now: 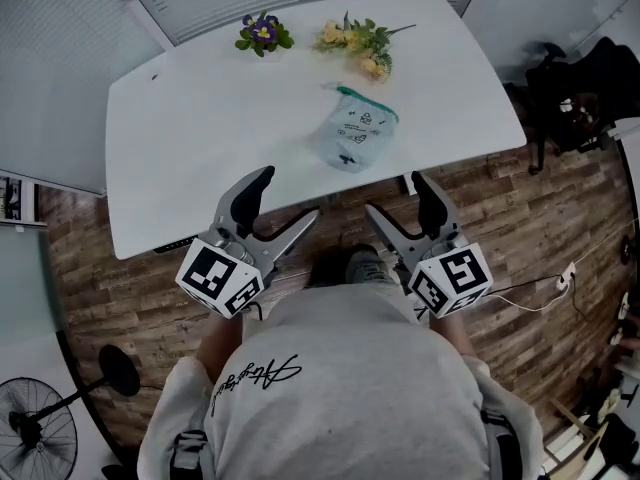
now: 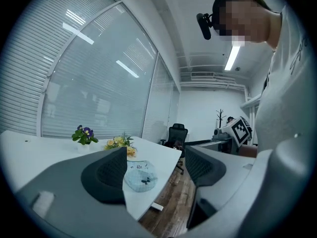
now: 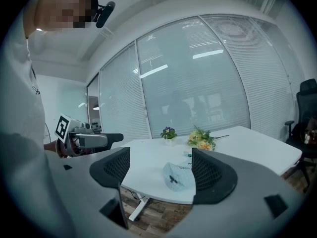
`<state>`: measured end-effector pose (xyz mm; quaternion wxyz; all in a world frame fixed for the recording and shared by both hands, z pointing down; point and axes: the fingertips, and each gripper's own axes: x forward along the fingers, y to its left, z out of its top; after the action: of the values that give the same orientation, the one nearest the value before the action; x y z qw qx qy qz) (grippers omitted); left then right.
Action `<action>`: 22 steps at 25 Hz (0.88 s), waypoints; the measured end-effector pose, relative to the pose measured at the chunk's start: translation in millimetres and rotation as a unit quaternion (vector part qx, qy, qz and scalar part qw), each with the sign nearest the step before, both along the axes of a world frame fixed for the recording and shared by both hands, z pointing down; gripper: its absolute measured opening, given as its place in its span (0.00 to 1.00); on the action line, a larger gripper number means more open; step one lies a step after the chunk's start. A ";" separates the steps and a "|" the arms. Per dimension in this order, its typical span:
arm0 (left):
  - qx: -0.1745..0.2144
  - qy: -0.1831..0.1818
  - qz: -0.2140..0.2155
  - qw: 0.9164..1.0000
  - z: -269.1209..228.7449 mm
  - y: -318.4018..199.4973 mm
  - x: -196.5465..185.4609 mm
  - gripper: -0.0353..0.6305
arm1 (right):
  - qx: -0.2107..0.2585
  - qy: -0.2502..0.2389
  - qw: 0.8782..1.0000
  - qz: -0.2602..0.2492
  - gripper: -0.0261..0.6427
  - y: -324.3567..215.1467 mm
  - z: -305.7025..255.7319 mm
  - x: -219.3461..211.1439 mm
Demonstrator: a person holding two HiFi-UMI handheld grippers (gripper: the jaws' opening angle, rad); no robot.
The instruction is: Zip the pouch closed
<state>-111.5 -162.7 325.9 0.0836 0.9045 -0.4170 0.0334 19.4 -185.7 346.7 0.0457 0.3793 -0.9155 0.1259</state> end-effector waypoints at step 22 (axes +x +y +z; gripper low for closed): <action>-0.021 -0.010 -0.104 0.994 2.6 -29.4 15.1 0.58 | -0.015 0.055 0.997 -0.047 0.59 -103.5 40.3 35.0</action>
<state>-96.4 -192.0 328.5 0.1018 0.8540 -0.5085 0.0422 54.4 -289.2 387.1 0.1079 0.3419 -0.9262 0.1165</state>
